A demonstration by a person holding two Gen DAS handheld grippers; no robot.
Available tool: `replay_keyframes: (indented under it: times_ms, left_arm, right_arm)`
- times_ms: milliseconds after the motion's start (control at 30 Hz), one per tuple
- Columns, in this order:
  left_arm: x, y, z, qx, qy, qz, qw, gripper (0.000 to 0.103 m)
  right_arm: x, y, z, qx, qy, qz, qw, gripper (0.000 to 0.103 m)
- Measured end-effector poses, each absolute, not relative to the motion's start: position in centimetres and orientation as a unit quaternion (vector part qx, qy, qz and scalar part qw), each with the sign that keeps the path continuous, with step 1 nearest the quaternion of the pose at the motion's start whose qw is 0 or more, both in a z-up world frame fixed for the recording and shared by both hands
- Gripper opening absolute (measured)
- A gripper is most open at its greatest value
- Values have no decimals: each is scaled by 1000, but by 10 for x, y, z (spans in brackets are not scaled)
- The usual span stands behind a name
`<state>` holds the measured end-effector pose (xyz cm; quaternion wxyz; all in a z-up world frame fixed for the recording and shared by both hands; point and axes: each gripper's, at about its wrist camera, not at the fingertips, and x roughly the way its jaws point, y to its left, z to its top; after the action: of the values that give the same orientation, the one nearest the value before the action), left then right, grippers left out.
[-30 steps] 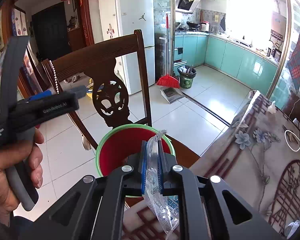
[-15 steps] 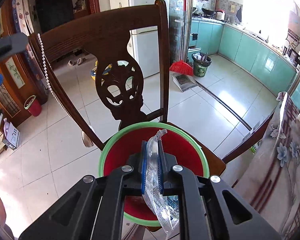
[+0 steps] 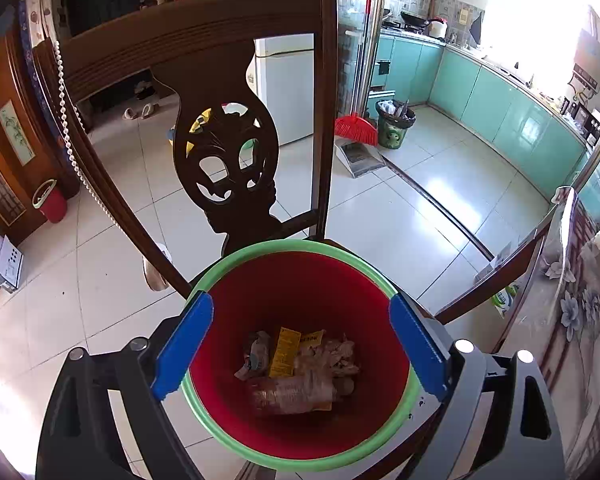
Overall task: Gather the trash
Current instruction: 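Open the right tool over the bucket to drop the clear bag, then move both tools back over the table toward the remaining trash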
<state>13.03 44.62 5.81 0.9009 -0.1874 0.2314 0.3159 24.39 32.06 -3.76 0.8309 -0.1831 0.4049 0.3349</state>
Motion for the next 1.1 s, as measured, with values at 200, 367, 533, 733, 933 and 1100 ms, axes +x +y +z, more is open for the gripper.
replay_keyframes:
  times_ms: [200,367,533,733,933,1100]
  left_arm:
    - [130,438,63,-187,221,306,907,98]
    - [137,419,68,-163,222,294,915,98]
    - [145,384,79,-128,216,254,934,98]
    - [162,328,84,-91,243,164,952,98]
    - [177,239,82,-42,286,46,956,98]
    - [175,164,79,-15,298,-24,954,98]
  right_arm:
    - [223,272,-6,-161,381,317,854,96]
    - [201,204,16,-140,374,284,872,96]
    - [180,128,38,-117,363,250,890,96]
    - [154,36,64,-98,343,205,912,96]
    - [128,-54,77,-87,334,146,927,96]
    - [105,-122,80,-77,327,96,937,96]
